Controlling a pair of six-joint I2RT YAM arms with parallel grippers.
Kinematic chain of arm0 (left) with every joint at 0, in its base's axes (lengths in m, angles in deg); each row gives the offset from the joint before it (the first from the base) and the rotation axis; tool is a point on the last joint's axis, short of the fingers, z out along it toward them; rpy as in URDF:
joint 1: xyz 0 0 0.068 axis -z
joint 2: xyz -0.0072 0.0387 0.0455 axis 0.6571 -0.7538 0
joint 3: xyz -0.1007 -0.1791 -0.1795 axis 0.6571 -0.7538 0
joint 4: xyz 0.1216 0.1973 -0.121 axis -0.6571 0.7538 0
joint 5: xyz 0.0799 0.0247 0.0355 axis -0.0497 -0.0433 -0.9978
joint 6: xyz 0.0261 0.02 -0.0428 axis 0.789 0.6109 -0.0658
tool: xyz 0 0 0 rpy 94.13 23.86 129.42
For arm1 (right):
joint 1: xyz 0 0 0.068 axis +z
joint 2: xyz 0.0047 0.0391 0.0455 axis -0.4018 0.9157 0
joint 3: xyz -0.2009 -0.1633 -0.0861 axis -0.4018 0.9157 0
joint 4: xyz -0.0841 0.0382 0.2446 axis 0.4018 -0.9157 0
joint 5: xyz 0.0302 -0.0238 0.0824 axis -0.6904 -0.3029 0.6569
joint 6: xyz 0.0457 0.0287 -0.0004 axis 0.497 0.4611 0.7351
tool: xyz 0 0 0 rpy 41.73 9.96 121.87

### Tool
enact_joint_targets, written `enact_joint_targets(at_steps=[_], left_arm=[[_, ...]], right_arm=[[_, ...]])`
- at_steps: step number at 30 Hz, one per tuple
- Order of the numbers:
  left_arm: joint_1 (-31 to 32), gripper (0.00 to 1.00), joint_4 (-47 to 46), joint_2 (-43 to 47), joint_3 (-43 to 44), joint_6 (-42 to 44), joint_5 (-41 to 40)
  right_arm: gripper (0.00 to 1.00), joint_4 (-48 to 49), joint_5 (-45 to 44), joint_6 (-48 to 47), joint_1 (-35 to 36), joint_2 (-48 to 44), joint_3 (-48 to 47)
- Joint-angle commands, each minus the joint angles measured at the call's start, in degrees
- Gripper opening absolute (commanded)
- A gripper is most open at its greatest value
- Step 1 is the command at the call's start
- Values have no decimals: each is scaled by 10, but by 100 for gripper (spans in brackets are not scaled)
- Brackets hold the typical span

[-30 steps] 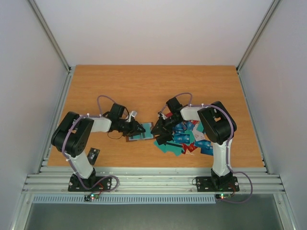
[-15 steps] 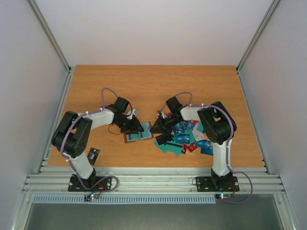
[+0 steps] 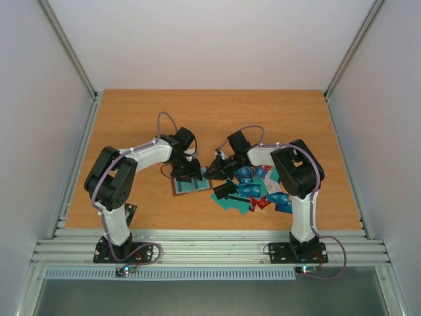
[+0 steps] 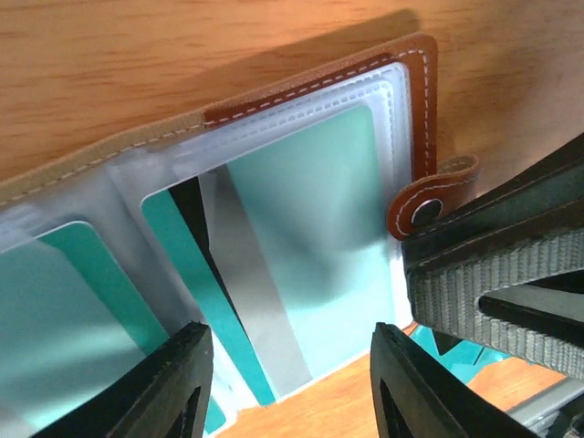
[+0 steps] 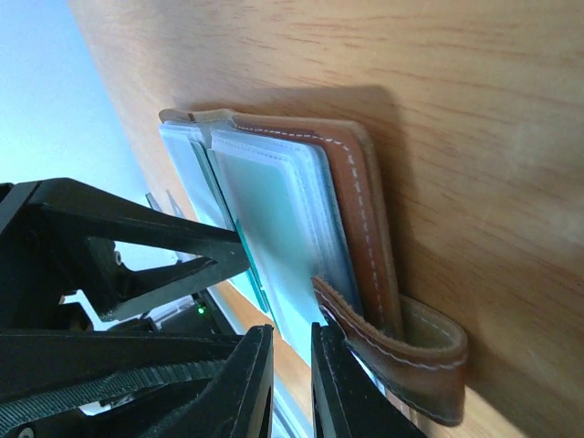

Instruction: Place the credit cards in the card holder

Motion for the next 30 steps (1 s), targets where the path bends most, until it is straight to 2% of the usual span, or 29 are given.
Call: enact_joint_targets(at_steps=[1, 10, 16, 19, 25, 27, 30], left_arm=[[1, 52, 81, -7, 38, -3, -55], [1, 77, 118, 81, 37, 12, -76], [-23, 90, 118, 158, -39, 24, -106], [-53, 95, 99, 191, -82, 21, -99], [-100, 98, 50, 206, -134, 13, -82], [-110, 98, 39, 199, -141, 14, -82], [-121, 96, 40, 185, -141, 19, -81]], right_arm=[[14, 20, 4, 18, 3, -13, 7], [15, -21, -30, -2, 3, -73, 9], [19, -93, -60, -39, 4, -104, 5], [24, -131, -87, -57, 4, -103, -9], [48, -217, -151, -101, 16, -85, -62], [53, -267, -190, -135, 31, -77, -97], [55, -363, -289, -179, 60, -56, -167]])
